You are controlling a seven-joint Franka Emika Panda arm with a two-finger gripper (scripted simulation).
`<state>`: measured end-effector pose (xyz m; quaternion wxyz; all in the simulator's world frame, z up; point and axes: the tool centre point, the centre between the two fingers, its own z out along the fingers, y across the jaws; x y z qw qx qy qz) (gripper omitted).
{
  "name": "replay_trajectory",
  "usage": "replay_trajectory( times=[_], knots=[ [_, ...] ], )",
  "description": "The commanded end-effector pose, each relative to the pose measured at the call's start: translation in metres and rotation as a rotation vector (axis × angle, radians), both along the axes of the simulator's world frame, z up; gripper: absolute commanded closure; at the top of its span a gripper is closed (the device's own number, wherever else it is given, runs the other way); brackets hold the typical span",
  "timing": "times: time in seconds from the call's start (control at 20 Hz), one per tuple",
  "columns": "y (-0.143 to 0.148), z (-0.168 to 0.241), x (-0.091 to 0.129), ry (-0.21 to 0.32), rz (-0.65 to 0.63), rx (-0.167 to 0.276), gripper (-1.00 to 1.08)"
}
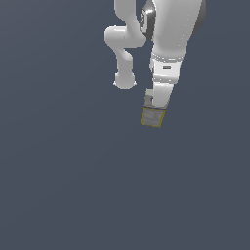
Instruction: Pick up the object and move it to a goal position.
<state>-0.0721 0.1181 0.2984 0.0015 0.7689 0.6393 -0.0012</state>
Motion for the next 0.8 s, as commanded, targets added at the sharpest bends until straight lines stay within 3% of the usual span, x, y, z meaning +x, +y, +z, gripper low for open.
replay_trajectory(
  times=[0.0,0.35,0.75],
  knots=[
    [0.016,0.013,-0.013,0.0,-0.001,0.0,1.08],
    [0.045,0.036,-0.035,0.0,-0.001,0.002,1.08],
    [0.048,0.038,-0.035,0.0,-0.001,0.004,1.08]
  ],
)
